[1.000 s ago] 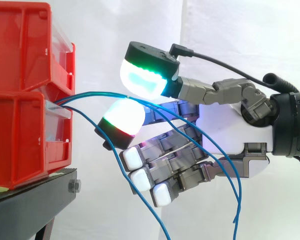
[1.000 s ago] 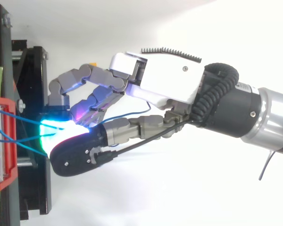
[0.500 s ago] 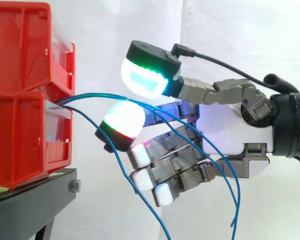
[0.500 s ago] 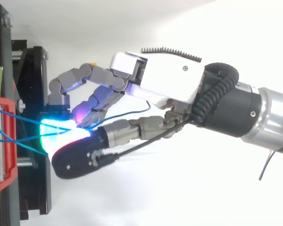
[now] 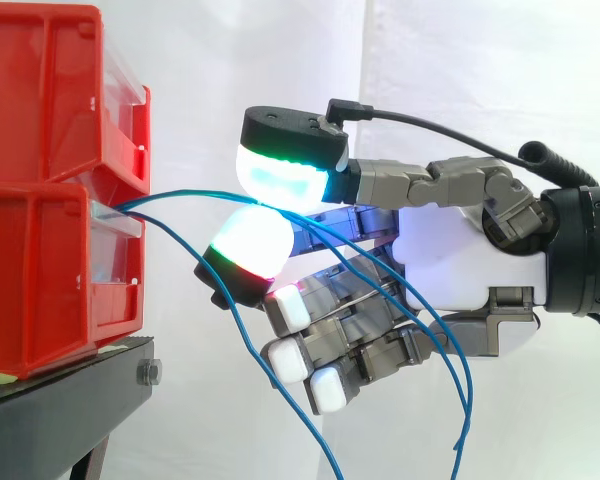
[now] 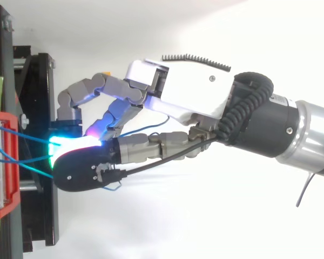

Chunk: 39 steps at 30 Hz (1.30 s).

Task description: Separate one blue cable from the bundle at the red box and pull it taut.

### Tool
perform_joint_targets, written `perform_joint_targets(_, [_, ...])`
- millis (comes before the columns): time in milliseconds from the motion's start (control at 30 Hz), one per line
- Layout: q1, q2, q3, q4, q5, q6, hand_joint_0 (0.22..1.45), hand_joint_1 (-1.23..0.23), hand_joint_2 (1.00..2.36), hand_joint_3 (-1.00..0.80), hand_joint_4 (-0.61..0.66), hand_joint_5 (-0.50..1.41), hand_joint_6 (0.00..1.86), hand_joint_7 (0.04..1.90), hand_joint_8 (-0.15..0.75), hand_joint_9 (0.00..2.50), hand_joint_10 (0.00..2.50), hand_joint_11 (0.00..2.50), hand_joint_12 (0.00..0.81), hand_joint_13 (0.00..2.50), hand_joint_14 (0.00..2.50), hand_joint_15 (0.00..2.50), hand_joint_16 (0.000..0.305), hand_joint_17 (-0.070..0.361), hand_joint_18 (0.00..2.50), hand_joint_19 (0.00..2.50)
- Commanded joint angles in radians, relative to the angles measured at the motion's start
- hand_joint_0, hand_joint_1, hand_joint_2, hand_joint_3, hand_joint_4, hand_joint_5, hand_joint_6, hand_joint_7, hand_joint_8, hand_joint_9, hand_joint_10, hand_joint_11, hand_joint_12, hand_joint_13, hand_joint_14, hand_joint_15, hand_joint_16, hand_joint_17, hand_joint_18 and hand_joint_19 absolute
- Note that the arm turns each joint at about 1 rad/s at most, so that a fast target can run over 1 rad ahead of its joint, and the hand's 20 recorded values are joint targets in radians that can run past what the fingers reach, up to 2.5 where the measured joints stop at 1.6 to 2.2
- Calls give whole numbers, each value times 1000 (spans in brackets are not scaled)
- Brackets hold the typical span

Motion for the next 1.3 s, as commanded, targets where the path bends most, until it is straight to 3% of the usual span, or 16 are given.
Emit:
perform_joint_targets(0, [1, 0, 1, 0, 4, 0, 630, -716, 1021, -226, 89, -197, 862, 1184, 338, 1000, 30, 893, 427, 1017, 27, 681, 58, 130, 855, 757])
perform_joint_targets(233, [6, 0, 0, 0, 11, 6, 707, -774, 1000, -500, 94, -201, 868, 1171, 334, 1018, 27, 907, 421, 1027, 27, 684, 57, 127, 855, 738])
perform_joint_targets(500, [9, 0, 0, 12, 8, 6, 705, -781, 1000, -500, 128, -194, 861, 1159, 333, 1032, 26, 916, 414, 1032, 27, 687, 56, 125, 859, 733])
perform_joint_targets(600, [7, 0, -2, 18, 8, 6, 576, -687, 1000, -500, 142, -187, 859, 1178, 342, 1050, 28, 915, 424, 1042, 27, 696, 57, 128, 868, 748])
perform_joint_targets(700, [9, 0, 0, 17, 7, 6, 535, -610, 1000, -500, 154, -185, 859, 1159, 357, 1067, 28, 907, 436, 1059, 24, 689, 59, 133, 889, 749])
perform_joint_targets(1267, [9, 0, -2, 17, 7, 7, 624, -364, 1000, -500, 79, -146, 832, 1183, 328, 1290, 30, 1061, 411, 1129, 26, 729, 54, 122, 920, 789])
